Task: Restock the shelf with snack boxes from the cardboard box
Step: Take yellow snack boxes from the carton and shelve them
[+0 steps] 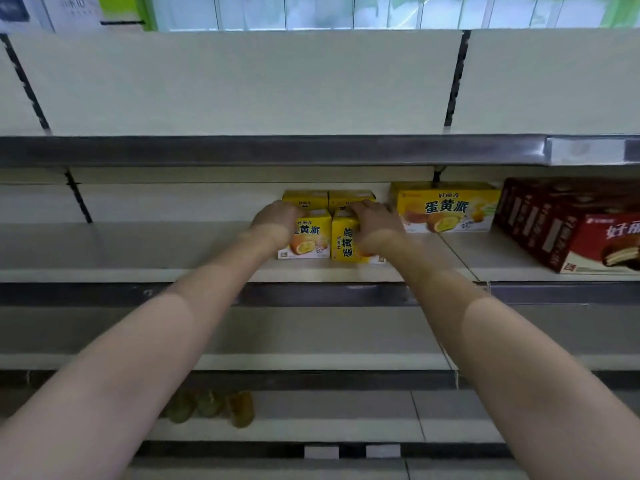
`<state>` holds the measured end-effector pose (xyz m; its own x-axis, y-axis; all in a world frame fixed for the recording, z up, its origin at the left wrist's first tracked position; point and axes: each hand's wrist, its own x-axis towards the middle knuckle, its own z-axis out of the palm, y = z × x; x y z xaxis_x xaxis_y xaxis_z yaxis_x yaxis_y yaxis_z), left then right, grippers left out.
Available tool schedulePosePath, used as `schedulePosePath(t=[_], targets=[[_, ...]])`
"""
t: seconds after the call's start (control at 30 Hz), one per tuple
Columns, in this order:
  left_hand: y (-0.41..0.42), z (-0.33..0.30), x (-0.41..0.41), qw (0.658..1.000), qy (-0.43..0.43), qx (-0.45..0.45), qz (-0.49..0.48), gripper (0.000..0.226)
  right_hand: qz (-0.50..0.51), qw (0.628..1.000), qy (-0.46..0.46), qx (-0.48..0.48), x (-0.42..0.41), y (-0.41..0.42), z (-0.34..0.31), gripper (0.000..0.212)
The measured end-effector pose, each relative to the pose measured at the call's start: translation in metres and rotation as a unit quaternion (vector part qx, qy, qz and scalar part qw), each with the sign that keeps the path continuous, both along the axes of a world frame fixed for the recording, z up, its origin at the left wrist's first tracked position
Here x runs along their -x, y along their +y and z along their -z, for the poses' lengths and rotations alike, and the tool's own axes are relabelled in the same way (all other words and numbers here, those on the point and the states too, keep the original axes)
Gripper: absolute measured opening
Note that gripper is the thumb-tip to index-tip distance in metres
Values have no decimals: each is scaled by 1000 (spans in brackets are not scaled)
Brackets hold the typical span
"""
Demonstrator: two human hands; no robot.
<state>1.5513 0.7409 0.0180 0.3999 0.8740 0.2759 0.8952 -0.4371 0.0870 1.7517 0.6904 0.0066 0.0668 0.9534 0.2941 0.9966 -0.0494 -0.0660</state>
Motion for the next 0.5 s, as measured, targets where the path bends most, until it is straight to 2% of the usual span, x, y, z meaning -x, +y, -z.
schedulePosePath(t=[0.2, 0.37, 0.5], targets=[[3, -9, -3, 1000, 6, -9, 4, 41, -10, 998, 60, 32, -3, -4, -7, 68], [1, -14, 5, 1000, 8, 11, 26, 39, 2, 997, 46, 55, 5, -9, -24, 75], [-9, -14, 10, 999, 7, 25, 31, 35, 24, 991, 131, 32, 13, -19, -37, 66]])
